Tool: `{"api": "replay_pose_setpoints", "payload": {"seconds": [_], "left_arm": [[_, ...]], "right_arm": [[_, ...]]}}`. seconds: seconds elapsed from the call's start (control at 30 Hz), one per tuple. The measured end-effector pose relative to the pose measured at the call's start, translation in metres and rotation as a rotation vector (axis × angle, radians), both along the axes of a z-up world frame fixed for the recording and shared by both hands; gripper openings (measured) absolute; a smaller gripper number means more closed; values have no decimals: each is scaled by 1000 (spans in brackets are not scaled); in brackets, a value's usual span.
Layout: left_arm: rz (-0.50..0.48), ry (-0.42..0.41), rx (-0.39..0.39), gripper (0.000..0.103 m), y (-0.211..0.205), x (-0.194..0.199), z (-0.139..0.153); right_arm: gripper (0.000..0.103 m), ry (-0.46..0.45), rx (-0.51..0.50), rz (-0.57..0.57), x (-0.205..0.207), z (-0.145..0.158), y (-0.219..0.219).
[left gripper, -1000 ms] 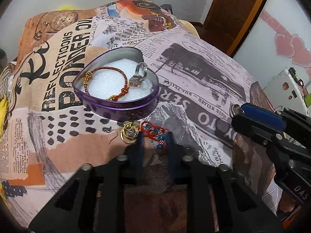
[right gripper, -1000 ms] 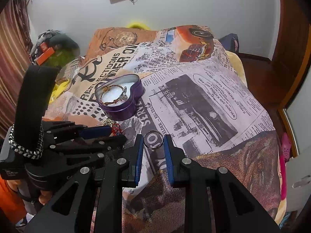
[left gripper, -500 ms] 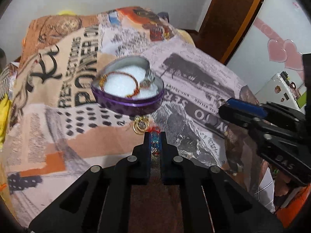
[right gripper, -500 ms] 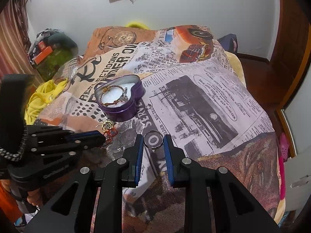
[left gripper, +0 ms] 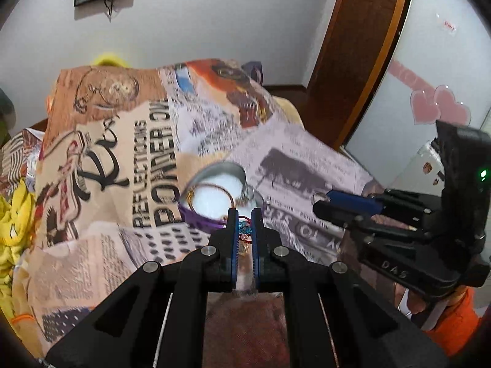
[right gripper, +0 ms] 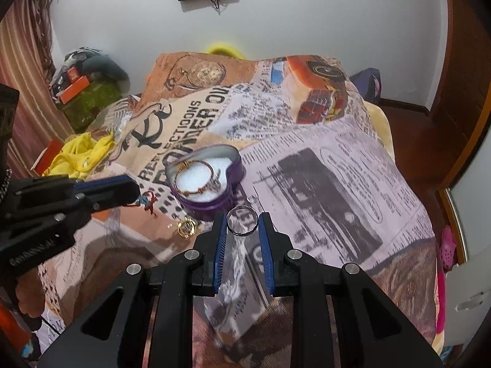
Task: Organize jewelry
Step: 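Place the beaded charm into the tin with the left gripper while the right gripper drops the silver ring in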
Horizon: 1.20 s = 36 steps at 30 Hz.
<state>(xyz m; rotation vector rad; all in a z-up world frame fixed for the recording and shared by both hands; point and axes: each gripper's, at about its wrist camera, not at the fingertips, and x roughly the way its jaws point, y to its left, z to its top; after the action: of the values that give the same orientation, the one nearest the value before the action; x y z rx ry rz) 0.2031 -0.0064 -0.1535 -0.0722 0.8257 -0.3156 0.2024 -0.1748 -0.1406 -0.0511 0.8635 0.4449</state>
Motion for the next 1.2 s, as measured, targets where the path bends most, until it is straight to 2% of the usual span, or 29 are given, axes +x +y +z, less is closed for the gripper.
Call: {"api": "replay_pose_setpoints", "payload": {"seconds": [0.3, 0.7, 0.93, 1.2], "left_arm": [[16, -65, -8, 6, 13, 11, 19], [29, -88, -13, 6, 23, 33, 22], [35, -44, -23, 6, 29, 52, 6], [30, 32, -57, 6, 36, 69, -18]], "right_arm": [[19, -40, 9, 31, 14, 11, 16], [19, -76, 21, 67, 36, 15, 34], [19, -74, 19, 85, 50, 10, 43], [19, -20, -1, 131, 71, -9, 55]]}}
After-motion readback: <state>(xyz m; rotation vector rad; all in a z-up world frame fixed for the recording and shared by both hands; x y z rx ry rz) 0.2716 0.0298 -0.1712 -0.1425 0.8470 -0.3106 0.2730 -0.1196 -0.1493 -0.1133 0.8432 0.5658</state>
